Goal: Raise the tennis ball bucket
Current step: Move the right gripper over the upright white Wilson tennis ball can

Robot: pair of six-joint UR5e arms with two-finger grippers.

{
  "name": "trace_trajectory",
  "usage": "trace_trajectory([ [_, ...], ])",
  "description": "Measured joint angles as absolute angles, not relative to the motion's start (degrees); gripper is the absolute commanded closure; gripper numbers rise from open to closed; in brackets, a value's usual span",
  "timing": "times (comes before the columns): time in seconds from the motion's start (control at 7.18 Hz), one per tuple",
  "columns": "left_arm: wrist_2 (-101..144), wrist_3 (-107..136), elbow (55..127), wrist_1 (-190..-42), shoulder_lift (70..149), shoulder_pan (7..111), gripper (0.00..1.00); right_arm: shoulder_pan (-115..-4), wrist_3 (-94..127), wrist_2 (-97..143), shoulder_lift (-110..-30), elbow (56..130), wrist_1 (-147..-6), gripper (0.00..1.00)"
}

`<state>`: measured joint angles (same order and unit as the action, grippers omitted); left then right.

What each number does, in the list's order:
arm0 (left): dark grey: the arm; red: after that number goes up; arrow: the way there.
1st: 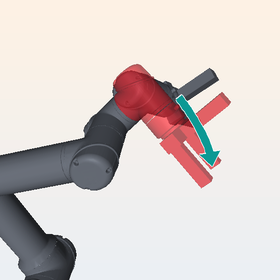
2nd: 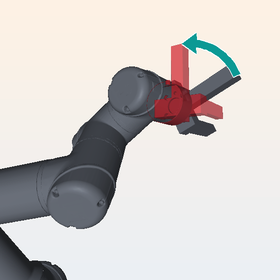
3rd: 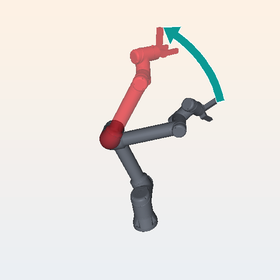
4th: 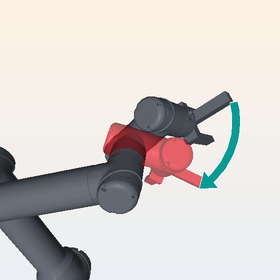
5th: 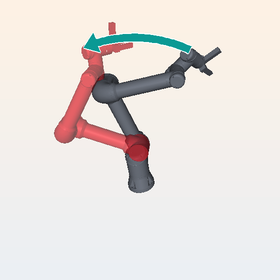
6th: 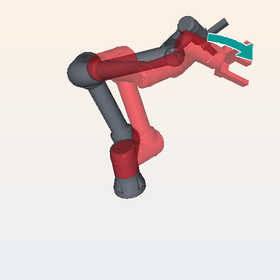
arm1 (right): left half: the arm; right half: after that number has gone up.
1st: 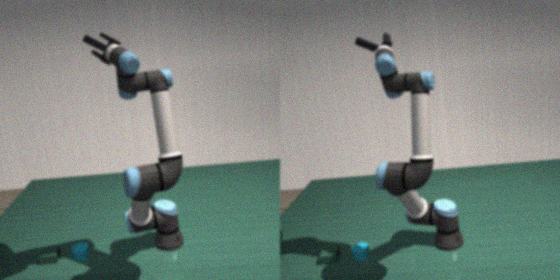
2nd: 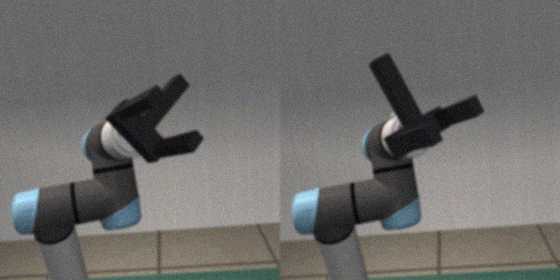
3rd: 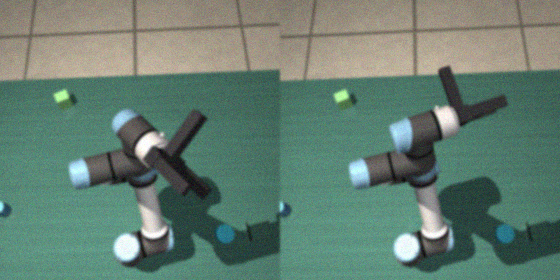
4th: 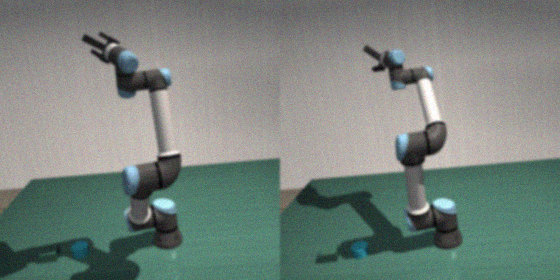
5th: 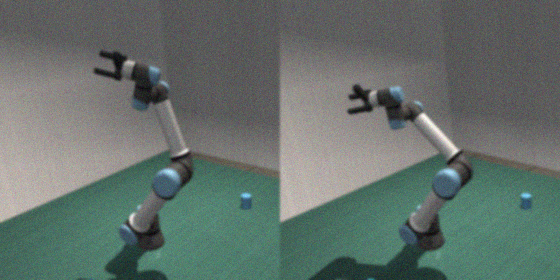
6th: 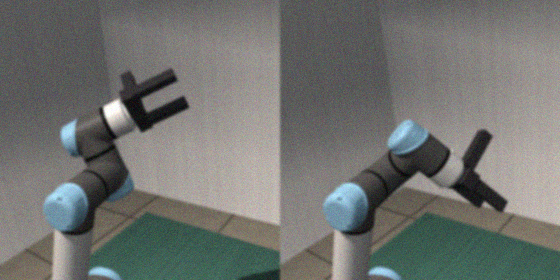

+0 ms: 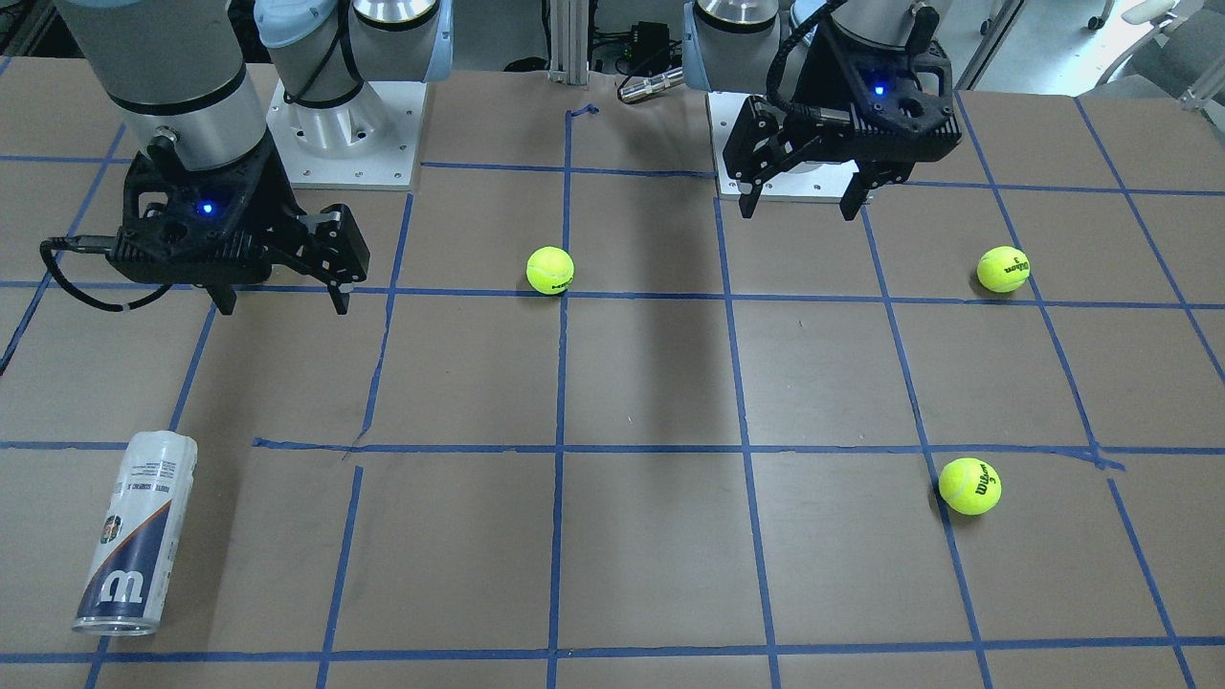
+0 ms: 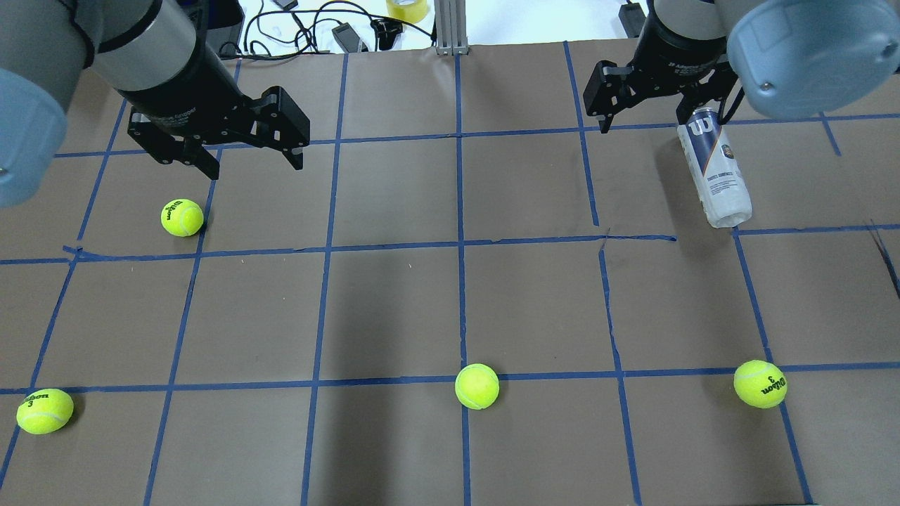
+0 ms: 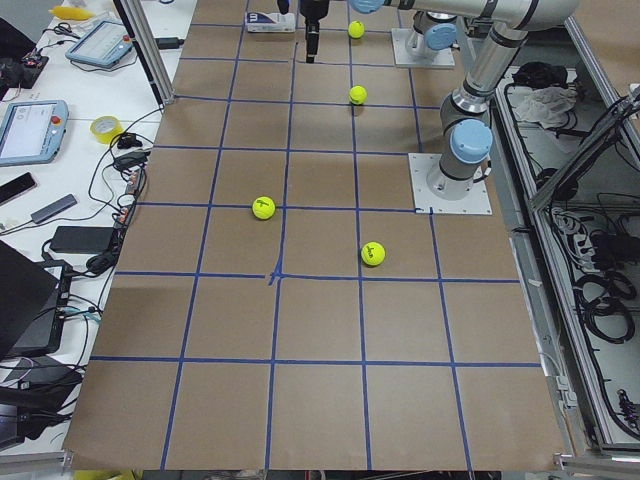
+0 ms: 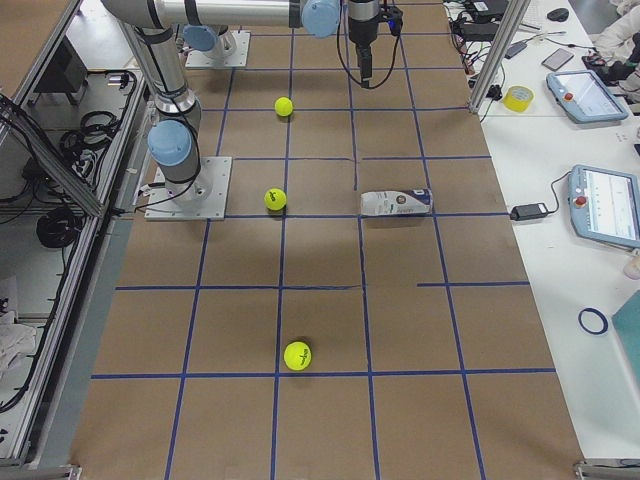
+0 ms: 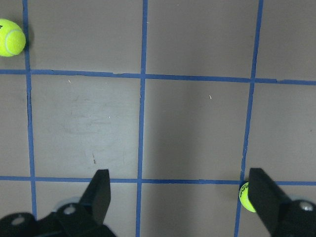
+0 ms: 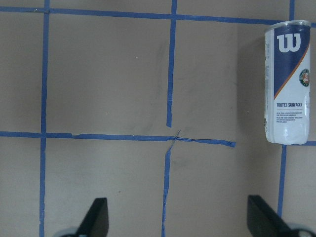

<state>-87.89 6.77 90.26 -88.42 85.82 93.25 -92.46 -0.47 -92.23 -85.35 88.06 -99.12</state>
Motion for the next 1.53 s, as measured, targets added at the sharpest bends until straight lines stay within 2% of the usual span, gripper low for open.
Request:
trace_trajectory([
  [0.56, -87.89, 6.77, 90.26, -88.46, 85.79, 93.28, 0.00, -92.12, 0.27, -92.16, -84.43, 87.86, -99.55, 0.00],
  [0.84, -87.83, 6.77, 90.26, -88.43, 85.94, 93.29, 0.00, -91.06, 0.22, -92.73, -81.54, 84.97, -99.56, 0.00],
  [1.25, -87.81, 6.77, 90.26, -88.42, 86.10, 93.33, 0.00, -87.63, -1.41, -93.69, -69.32, 73.95, -98.83, 0.00],
  [1.53, -87.80, 6.77, 90.26, -88.42, 86.12, 93.34, 0.00, -83.36, -5.98, -93.62, -60.55, 69.65, -101.61, 0.00],
])
